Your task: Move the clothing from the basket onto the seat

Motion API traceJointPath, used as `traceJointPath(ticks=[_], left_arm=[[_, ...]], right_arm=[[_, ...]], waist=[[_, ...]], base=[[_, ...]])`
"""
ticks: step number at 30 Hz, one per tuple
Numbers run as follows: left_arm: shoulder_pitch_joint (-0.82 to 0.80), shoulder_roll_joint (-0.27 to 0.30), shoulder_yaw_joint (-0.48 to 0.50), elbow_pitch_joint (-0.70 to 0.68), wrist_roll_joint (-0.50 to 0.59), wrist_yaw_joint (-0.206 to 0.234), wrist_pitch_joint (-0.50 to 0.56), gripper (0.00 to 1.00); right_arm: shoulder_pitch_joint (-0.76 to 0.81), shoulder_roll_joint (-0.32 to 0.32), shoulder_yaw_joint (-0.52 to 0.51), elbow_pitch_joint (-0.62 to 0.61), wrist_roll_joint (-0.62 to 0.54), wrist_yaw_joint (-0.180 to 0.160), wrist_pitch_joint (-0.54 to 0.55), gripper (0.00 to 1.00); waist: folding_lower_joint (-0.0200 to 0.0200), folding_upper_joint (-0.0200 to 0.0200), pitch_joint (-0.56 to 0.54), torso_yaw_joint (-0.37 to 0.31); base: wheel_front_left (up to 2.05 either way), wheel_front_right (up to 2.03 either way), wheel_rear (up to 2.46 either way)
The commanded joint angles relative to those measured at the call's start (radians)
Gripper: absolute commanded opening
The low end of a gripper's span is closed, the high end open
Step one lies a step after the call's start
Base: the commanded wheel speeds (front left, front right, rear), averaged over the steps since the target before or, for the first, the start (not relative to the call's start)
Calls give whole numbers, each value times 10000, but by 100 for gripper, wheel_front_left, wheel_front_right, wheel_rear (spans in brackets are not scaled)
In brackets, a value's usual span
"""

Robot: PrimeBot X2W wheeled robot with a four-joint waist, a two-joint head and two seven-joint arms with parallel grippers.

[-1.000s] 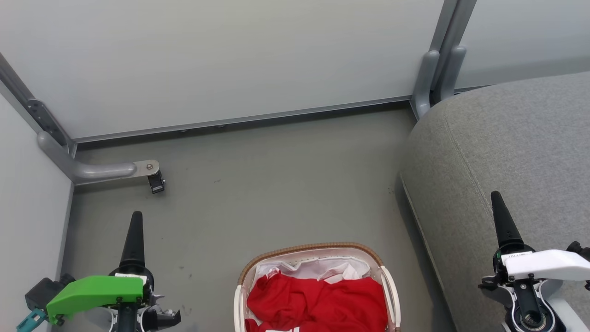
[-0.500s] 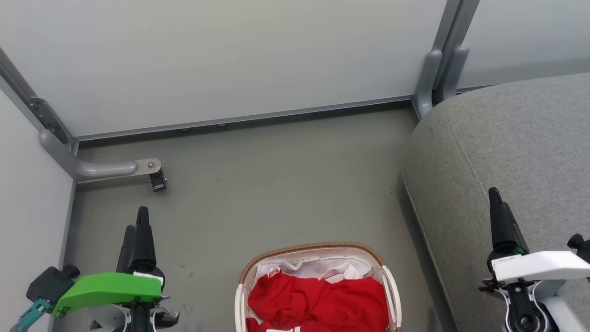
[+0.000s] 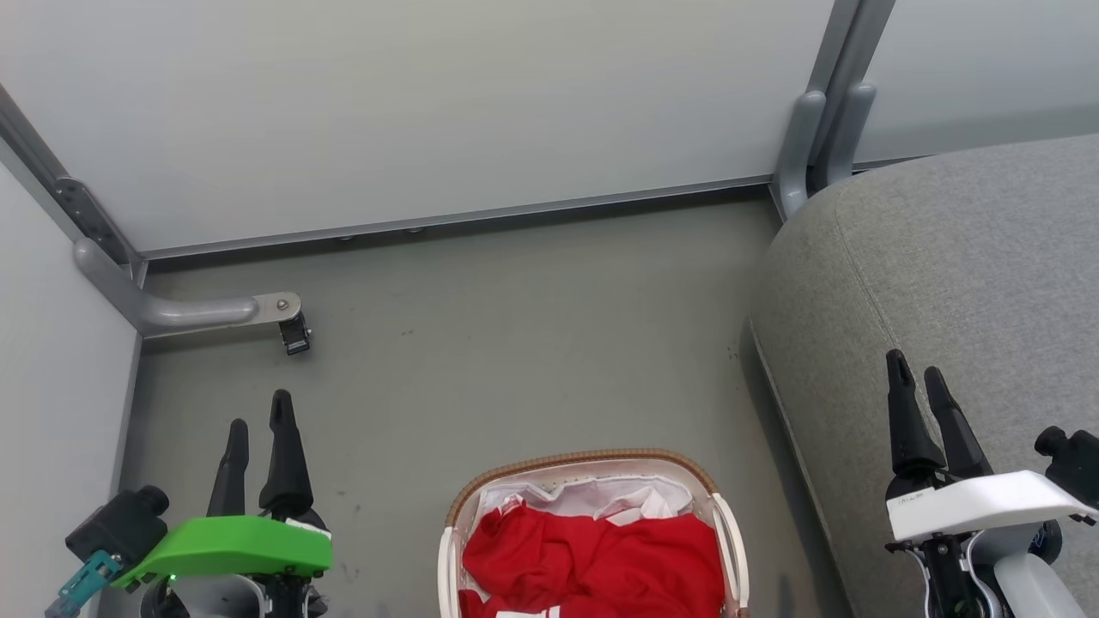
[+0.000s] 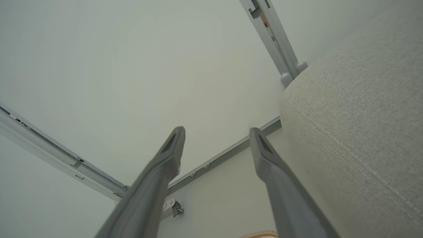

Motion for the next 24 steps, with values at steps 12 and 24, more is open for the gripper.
traceJointPath(ticks=[12,24], left_arm=[[194,85,-321,37,1782,13,-395,100],[340,97,-498,354,2888,11,-680,100]], right_arm=[[166,257,-355,2,-2181,2,-47,100],[282,505,-582,86,-3881,3,-56,100]], waist=[[0,0,16,39],[0,0,34,73]], base=[[0,0,0],[0,0,0]])
